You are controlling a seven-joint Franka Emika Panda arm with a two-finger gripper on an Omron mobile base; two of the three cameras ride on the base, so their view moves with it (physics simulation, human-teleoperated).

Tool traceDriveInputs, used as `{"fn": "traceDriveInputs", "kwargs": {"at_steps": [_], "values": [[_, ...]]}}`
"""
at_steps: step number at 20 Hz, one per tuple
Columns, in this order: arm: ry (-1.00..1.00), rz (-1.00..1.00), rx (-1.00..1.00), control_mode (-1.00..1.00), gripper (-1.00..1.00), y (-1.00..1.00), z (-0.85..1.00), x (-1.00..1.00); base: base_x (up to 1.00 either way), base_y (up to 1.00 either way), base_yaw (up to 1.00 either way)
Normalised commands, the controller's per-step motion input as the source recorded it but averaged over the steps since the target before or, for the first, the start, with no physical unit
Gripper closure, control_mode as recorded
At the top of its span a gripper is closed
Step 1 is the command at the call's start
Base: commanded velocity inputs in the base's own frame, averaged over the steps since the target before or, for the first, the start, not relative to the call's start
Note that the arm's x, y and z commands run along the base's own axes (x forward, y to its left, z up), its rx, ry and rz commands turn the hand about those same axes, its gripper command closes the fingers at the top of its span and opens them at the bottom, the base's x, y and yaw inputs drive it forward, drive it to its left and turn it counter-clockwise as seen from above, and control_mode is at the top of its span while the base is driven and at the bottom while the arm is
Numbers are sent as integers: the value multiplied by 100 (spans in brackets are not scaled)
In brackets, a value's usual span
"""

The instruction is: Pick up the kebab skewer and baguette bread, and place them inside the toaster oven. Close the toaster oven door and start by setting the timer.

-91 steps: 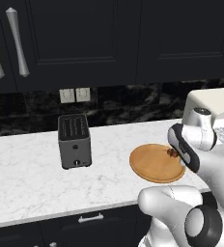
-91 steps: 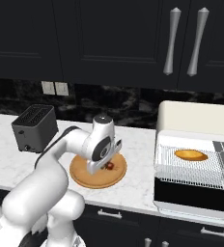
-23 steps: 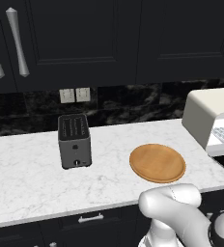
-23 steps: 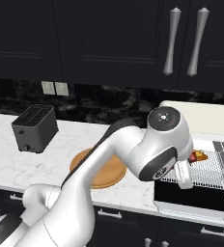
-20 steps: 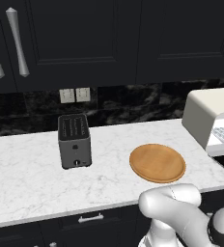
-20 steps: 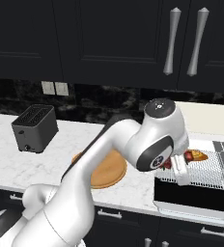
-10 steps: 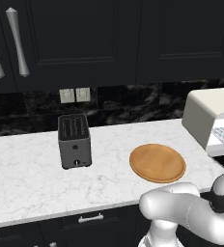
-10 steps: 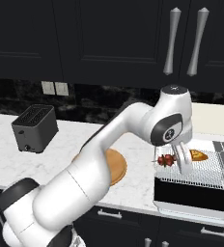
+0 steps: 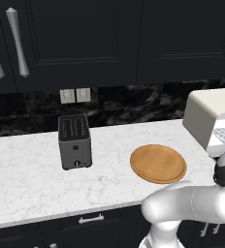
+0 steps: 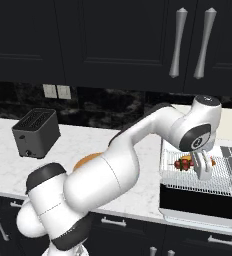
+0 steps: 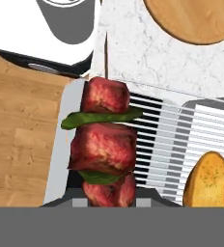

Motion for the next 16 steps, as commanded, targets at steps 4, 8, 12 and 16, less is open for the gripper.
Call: {"fn": "traceDriveInputs", "kwargs": {"at_steps": [4, 8, 12, 16], "values": [[0, 0, 0, -100, 100, -24, -32, 29, 0, 0, 0], [0, -1, -1, -100, 100, 3, -19, 1, 0, 0, 0], [-1, -9, -2, -100, 100, 31, -9, 3, 0, 0, 0], [-3, -5, -2, -100, 100, 4, -36, 17, 0, 0, 0]]}}
